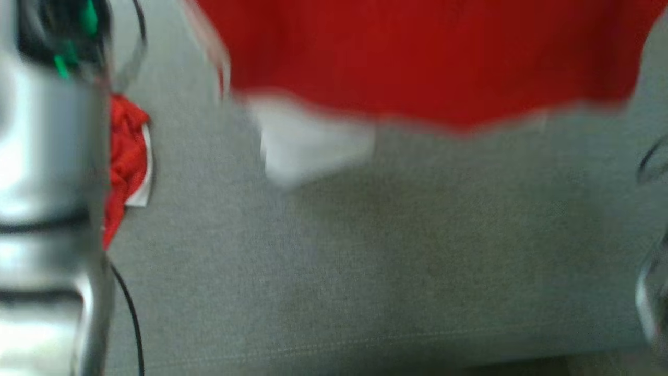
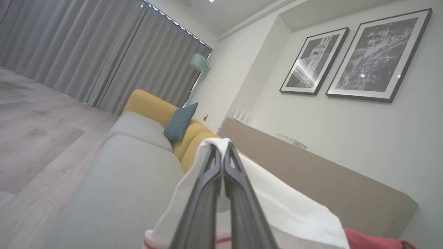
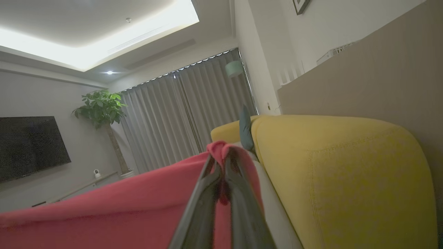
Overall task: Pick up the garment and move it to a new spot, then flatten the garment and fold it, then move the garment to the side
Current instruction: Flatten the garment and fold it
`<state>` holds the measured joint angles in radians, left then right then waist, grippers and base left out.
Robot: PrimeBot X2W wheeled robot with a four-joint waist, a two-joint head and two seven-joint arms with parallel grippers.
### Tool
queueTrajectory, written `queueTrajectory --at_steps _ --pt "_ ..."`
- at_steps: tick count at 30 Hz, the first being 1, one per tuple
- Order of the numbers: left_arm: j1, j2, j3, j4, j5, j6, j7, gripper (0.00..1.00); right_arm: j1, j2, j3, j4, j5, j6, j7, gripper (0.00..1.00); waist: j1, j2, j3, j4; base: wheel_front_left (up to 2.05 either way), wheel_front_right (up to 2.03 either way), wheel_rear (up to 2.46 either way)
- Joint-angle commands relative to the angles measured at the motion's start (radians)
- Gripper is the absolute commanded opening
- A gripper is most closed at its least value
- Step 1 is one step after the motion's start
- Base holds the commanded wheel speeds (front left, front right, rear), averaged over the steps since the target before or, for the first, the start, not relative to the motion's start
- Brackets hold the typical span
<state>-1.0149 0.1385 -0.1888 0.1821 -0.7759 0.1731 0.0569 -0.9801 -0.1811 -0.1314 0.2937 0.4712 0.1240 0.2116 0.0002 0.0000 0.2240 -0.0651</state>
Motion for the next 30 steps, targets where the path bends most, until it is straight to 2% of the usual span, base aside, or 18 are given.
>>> queueTrajectory --at_steps 1,6,11,14,15,18,22,30 --pt "-0.149 0.032 0.031 0.049 0.018 -0.019 -0.030 0.00 -0.155 -0.014 0.020 0.049 -0.008 0.007 -0.039 0.00 -0.0002 0.0000 0.158 0.011 0.00 0.00 0.00" --pt "-0.419 0.010 0.045 0.266 0.048 -0.080 -0.174 0.00 -0.442 -0.048 0.040 0.265 -0.049 0.007 -0.217 0.00 -0.0002 0.0000 0.247 0.039 0.00 0.00 0.00" --pt "-0.509 -0.022 0.046 0.419 0.051 -0.145 -0.279 0.00 -0.538 -0.062 0.078 0.405 -0.016 0.007 -0.388 0.00 -0.0002 0.0000 0.282 0.067 0.00 0.00 0.00" --pt "-0.480 -0.036 0.013 0.484 0.073 -0.191 -0.299 0.00 -0.499 -0.069 0.118 0.481 0.017 0.007 -0.415 0.00 -0.0002 0.0000 0.292 0.079 0.00 0.00 0.00" --pt "-0.480 -0.036 0.013 0.484 0.073 -0.191 -0.299 0.00 -0.499 -0.069 0.118 0.481 0.017 0.007 -0.415 0.00 -0.0002 0.0000 0.292 0.079 0.00 0.00 0.00" --pt "-0.391 -0.055 -0.010 0.548 0.071 -0.237 -0.310 0.00 -0.394 -0.080 0.185 0.565 0.059 0.007 -0.410 0.00 -0.0002 0.0000 0.296 0.088 0.00 0.00 0.00" --pt "-0.301 -0.058 -0.039 0.583 0.084 -0.262 -0.314 0.00 -0.301 -0.084 0.235 0.609 0.102 0.007 -0.388 0.00 -0.0002 0.0000 0.278 0.086 0.00 0.00 0.00" --pt "-0.034 -0.012 -0.111 0.628 0.118 -0.297 -0.318 0.00 -0.070 -0.141 0.376 0.639 0.200 0.007 -0.297 0.00 -0.0002 0.0000 0.180 0.075 0.00 0.00 0.00"
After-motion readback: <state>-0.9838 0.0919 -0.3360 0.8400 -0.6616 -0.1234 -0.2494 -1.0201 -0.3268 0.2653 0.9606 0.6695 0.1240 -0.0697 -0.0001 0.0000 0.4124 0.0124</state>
